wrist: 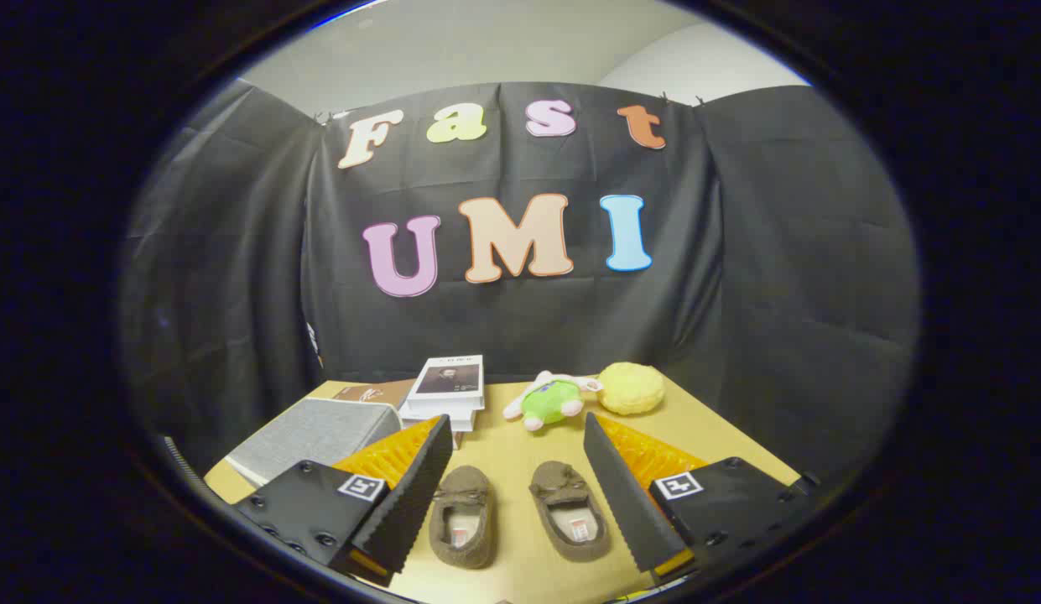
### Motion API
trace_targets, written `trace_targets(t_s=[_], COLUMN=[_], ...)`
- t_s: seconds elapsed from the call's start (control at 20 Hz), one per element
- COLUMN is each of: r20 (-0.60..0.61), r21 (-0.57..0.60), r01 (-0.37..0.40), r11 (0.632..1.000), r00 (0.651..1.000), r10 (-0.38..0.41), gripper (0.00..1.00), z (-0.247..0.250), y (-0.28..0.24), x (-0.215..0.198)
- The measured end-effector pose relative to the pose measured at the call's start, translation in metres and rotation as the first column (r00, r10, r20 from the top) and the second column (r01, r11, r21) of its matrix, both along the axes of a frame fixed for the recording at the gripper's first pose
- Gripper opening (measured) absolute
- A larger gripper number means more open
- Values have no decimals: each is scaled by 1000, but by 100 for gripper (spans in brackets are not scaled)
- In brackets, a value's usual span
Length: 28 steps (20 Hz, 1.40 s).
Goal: Open the storage box then place both shoes into the box .Put the left shoe in first, then the right shoe, with the right side of both shoes facing outward in a uniform manner.
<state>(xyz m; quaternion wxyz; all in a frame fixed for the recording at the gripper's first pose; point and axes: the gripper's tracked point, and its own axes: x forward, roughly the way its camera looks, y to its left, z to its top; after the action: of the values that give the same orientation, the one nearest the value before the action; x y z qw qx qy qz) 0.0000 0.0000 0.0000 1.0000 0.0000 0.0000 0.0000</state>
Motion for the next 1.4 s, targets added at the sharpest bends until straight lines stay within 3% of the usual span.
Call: trace_targets(t_s=[0.7, 0.85, 1.0, 1.15, 1.25, 1.4], r20=[10, 21, 39, 99, 139, 163], r21=[-6, 83, 233, 458, 601, 781], r01=[-13, -47, -105, -198, -229, -226], r11=[1000, 995, 967, 867, 766, 583], r00=[1000, 999, 994, 980, 973, 974], r10=[13, 45, 98, 171, 183, 158], gripper=[100, 100, 98, 98, 98, 98], z=[-4, -2, -3, 0, -3, -25], y=[14, 23, 38, 64, 71, 77], x=[-8, -13, -13, -17, -15, -10])
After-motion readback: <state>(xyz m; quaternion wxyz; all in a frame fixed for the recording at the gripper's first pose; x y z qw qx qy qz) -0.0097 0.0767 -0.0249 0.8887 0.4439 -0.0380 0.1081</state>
